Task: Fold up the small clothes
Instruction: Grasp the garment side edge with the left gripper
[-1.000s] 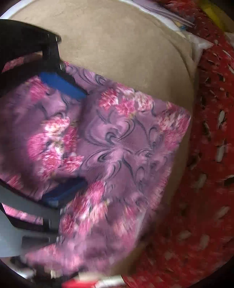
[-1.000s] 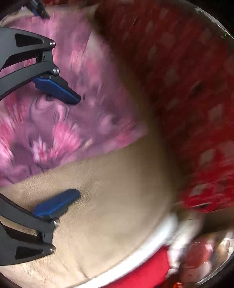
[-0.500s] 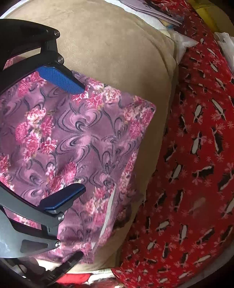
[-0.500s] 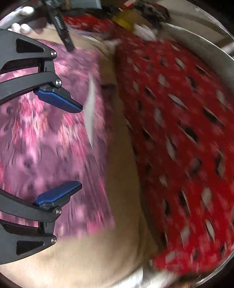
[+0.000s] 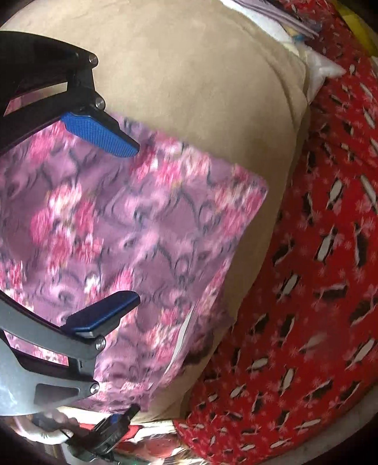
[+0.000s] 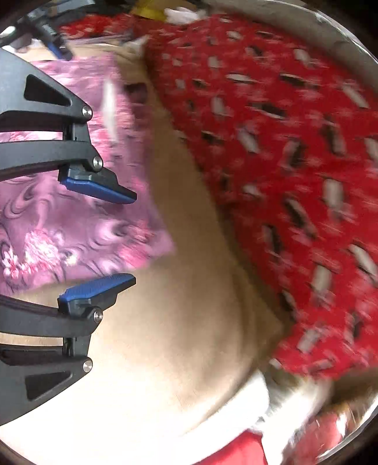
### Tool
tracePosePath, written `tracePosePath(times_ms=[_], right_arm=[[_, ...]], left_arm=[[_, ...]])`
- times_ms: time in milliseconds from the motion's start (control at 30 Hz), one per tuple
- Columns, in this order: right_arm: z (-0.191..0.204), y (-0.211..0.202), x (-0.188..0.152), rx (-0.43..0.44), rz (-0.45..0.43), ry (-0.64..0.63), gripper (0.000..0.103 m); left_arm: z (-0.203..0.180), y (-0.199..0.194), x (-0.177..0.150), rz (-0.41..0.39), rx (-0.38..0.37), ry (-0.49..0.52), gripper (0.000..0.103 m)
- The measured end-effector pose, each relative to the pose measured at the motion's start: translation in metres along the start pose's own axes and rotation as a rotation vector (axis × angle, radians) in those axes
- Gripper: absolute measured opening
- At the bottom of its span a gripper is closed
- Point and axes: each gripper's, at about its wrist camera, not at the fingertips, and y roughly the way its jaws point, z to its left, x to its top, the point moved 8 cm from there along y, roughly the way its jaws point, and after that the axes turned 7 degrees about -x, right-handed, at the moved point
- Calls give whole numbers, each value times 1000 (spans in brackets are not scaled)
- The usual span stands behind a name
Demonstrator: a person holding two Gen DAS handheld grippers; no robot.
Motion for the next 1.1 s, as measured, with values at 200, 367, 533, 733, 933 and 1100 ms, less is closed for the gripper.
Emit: tracePosePath(times_ms=[200, 367, 533, 733, 933, 1100], right_arm=[[-11, 4, 1, -13, -68, 22, 6], [-23, -7, 6, 1, -51, 50, 17], [-1, -62, -12, 170, -206, -58, 60], [7, -38, -66, -37, -115, -259, 60], [45, -77, -84, 96, -197, -290, 75], [43, -41, -115, 8, -209, -401, 87]], left_arm=[[11, 30, -6, 48, 107, 54, 97], [15, 2, -1, 18, 22, -10, 93], [12, -22, -23, -45, 24, -1, 93], [10, -18, -35, 42, 58, 59, 93], [60, -62, -26, -28, 22, -78, 93], [101, -50, -44, 77, -70, -247, 93]])
